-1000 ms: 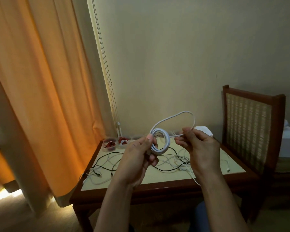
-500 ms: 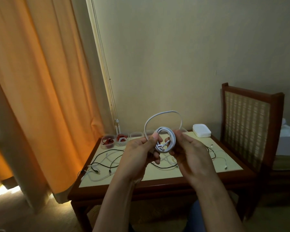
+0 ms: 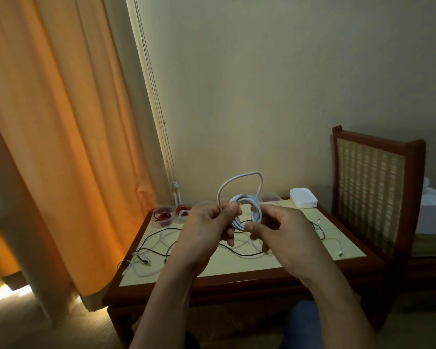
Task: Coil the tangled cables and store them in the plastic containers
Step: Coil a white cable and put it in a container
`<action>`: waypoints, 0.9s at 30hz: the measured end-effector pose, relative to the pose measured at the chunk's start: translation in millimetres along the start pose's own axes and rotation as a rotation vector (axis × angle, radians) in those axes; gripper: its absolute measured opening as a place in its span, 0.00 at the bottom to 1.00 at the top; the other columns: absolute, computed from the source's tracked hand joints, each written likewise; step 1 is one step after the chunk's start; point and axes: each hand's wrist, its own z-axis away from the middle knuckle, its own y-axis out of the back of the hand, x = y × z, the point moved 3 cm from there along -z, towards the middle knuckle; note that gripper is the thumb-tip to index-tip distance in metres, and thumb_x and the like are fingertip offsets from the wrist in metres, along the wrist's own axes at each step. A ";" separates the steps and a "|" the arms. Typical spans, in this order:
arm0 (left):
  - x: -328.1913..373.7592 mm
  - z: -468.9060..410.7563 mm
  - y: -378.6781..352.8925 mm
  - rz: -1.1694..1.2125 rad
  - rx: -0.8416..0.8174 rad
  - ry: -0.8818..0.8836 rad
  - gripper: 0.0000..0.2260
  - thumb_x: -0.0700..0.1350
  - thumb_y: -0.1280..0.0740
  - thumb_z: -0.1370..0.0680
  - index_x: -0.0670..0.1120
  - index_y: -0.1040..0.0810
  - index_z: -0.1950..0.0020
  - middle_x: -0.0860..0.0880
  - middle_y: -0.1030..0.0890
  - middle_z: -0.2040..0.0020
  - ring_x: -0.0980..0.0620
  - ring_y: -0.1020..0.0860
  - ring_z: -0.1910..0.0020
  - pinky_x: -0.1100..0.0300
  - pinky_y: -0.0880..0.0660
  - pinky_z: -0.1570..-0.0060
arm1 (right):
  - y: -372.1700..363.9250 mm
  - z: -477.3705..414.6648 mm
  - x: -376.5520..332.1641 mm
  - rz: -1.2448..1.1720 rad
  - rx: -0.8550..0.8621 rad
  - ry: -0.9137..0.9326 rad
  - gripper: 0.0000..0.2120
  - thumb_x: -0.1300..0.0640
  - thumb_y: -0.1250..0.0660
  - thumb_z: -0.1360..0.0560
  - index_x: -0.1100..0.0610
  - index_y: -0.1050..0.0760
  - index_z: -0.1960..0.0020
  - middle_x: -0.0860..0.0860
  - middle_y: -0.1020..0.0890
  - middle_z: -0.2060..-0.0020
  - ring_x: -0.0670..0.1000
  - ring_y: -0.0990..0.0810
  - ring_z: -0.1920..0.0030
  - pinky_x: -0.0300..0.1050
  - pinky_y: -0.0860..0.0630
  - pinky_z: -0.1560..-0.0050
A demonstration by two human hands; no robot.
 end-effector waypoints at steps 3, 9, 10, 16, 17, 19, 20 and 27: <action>-2.5 -1.1 6.9 0.023 0.038 0.027 0.13 0.49 0.34 0.17 0.39 0.17 0.51 0.46 0.25 0.69 0.48 0.25 0.68 0.56 0.23 0.63 | 13.4 -4.3 14.0 0.072 -0.012 0.017 0.08 0.56 0.33 0.19 0.44 0.17 0.49 0.47 0.16 0.67 0.43 0.20 0.69 0.38 0.26 0.69; -0.1 -3.7 19.3 0.005 0.069 0.019 0.13 0.49 0.35 0.17 0.40 0.16 0.50 0.47 0.27 0.70 0.48 0.27 0.68 0.56 0.23 0.64 | 47.3 -37.3 50.3 0.038 0.442 0.071 0.12 0.59 0.37 0.17 0.45 0.19 0.46 0.48 0.20 0.64 0.43 0.24 0.67 0.42 0.27 0.65; 0.1 -4.6 20.2 -0.007 0.070 0.017 0.13 0.49 0.35 0.16 0.43 0.15 0.52 0.47 0.27 0.70 0.48 0.27 0.67 0.54 0.24 0.63 | 51.0 -42.1 54.8 0.016 0.509 0.051 0.11 0.59 0.37 0.17 0.46 0.19 0.45 0.49 0.20 0.62 0.44 0.24 0.65 0.43 0.26 0.64; -1.9 -3.1 25.9 -0.037 0.091 -0.005 0.12 0.51 0.35 0.17 0.49 0.14 0.48 0.49 0.29 0.70 0.48 0.27 0.66 0.54 0.26 0.59 | 65.2 -47.4 72.7 -0.055 0.718 -0.008 0.11 0.58 0.41 0.16 0.53 0.19 0.44 0.48 0.17 0.62 0.51 0.16 0.59 0.48 0.21 0.52; -3.0 -2.0 25.1 -0.037 0.106 -0.013 0.11 0.51 0.35 0.17 0.48 0.14 0.47 0.50 0.29 0.70 0.49 0.27 0.66 0.53 0.25 0.58 | 64.3 -46.5 74.6 -0.035 0.716 -0.013 0.11 0.58 0.41 0.16 0.53 0.20 0.43 0.48 0.16 0.60 0.50 0.16 0.56 0.49 0.20 0.51; -4.0 -0.5 22.0 -0.015 0.127 -0.040 0.10 0.50 0.35 0.17 0.48 0.14 0.45 0.49 0.28 0.68 0.50 0.26 0.66 0.50 0.23 0.57 | 59.2 -44.2 76.1 0.027 0.672 -0.024 0.10 0.58 0.41 0.16 0.55 0.21 0.42 0.48 0.15 0.55 0.49 0.17 0.52 0.45 0.21 0.52; -4.2 0.2 19.8 0.005 0.126 -0.052 0.10 0.48 0.35 0.16 0.49 0.14 0.44 0.49 0.27 0.67 0.51 0.26 0.66 0.49 0.22 0.56 | 55.8 -42.5 75.0 0.071 0.630 -0.015 0.10 0.58 0.40 0.16 0.55 0.20 0.43 0.48 0.16 0.53 0.49 0.18 0.51 0.40 0.24 0.55; -3.2 2.0 5.9 0.166 0.157 -0.018 0.10 0.43 0.36 0.16 0.44 0.15 0.45 0.48 0.27 0.67 0.52 0.25 0.68 0.56 0.18 0.60 | 32.7 -33.2 77.7 -0.065 0.441 -0.043 0.05 0.56 0.30 0.21 0.51 0.14 0.52 0.48 0.15 0.63 0.48 0.18 0.64 0.47 0.22 0.59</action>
